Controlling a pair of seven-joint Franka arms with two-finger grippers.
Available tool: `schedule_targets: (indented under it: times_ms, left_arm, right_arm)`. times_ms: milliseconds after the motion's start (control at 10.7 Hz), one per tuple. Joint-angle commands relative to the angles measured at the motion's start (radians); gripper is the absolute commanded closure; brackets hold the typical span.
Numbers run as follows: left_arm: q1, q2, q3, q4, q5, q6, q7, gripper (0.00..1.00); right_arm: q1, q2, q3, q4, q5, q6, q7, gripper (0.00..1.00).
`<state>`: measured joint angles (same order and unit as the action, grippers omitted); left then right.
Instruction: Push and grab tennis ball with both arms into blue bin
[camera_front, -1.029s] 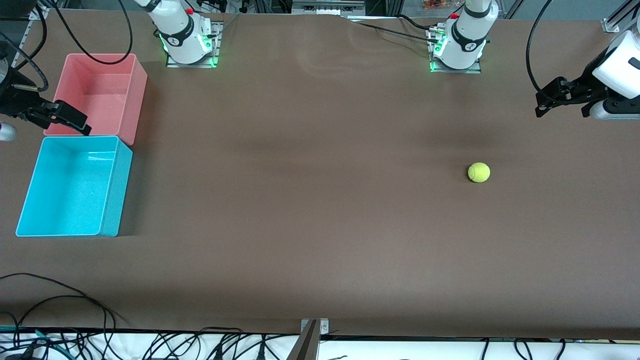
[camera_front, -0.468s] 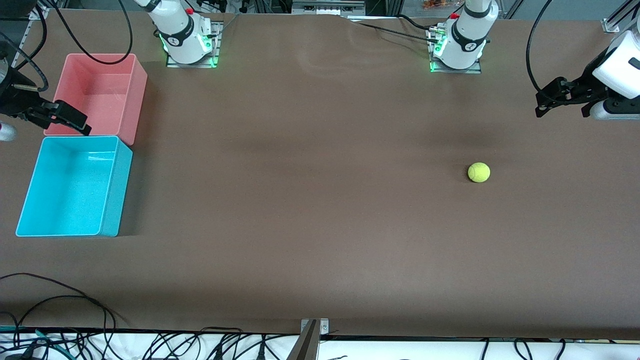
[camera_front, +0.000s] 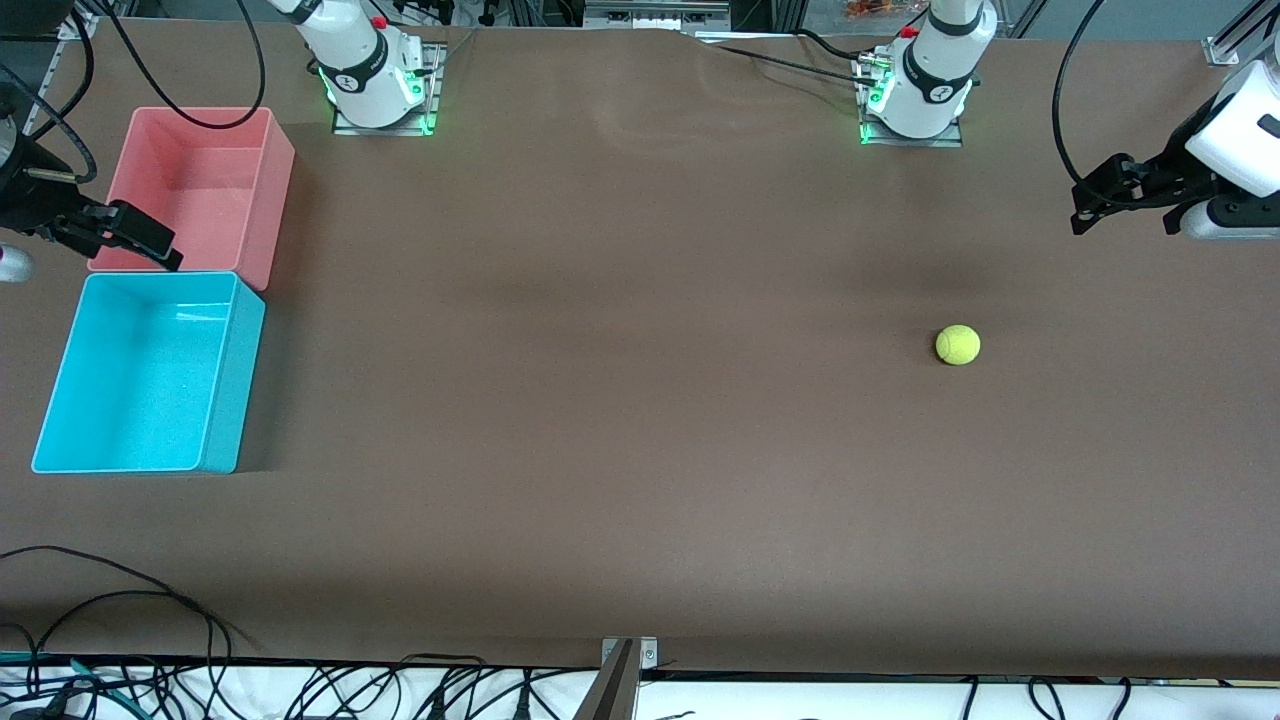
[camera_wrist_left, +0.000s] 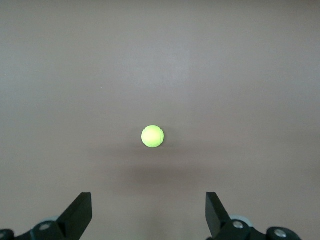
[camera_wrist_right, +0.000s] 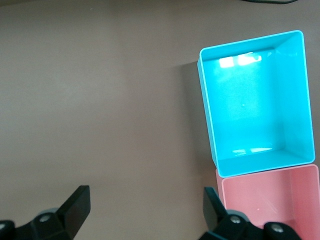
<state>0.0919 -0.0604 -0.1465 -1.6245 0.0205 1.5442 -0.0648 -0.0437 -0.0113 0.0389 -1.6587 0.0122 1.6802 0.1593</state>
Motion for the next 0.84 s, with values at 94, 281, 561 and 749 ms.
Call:
schedule_targets:
  times_ms: [94, 281, 561, 749]
  left_arm:
    - [0.009, 0.011, 0.001, 0.020, -0.021, -0.015, 0.006, 0.00]
    - [0.032, 0.017, 0.004, 0.005, -0.016, -0.012, 0.013, 0.00]
    - [0.032, 0.017, 0.007, -0.011, -0.008, -0.007, 0.004, 0.00]
    - [0.032, 0.014, 0.007, -0.032, -0.007, -0.003, 0.002, 0.00]
  right_arm:
    - [0.002, 0.010, -0.005, 0.025, 0.020, -0.010, -0.010, 0.00]
    - [0.002, 0.010, -0.005, 0.025, 0.018, -0.010, -0.012, 0.00]
    - [0.002, 0.010, -0.005, 0.027, 0.017, -0.008, -0.014, 0.00]
    - [0.002, 0.010, -0.005, 0.048, 0.015, -0.011, -0.011, 0.00]
